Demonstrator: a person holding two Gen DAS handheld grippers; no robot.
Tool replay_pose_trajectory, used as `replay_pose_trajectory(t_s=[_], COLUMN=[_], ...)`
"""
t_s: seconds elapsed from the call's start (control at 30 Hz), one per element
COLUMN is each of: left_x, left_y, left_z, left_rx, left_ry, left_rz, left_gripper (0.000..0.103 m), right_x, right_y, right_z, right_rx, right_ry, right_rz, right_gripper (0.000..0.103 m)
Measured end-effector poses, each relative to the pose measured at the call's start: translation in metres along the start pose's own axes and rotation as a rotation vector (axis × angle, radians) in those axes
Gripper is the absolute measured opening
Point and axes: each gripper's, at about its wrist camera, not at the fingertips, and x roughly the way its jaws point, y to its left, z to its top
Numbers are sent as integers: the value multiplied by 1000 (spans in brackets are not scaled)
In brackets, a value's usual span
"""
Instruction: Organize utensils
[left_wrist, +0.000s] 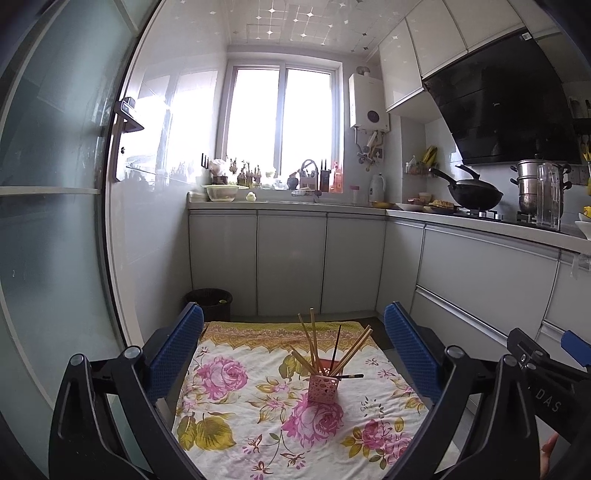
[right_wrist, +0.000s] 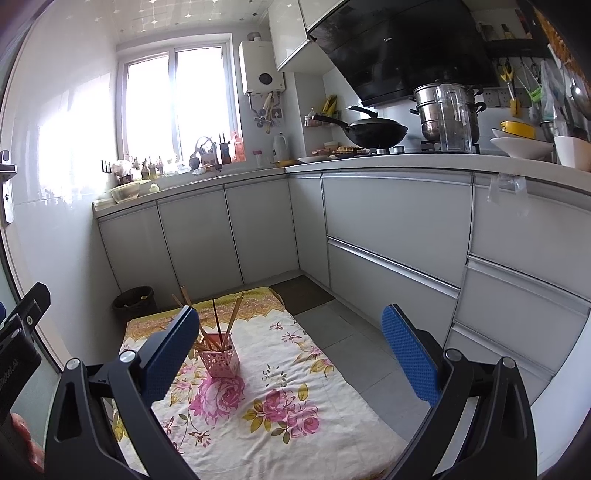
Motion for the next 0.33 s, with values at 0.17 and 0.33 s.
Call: replay_pose_trajectory(t_s=[0.17,0.33], left_x=[5,11], left_y=[1,2], left_z=[-1,-5], left_rx=[-9,0], left_ry=[29,72], left_rz=[24,57], left_gripper=[96,96], right_x=[0,0], right_y=[-3,-4], right_z=[1,2], right_rx=[5,4], right_ry=[-1,-1], right_rz=[-1,0], right_gripper=[96,96])
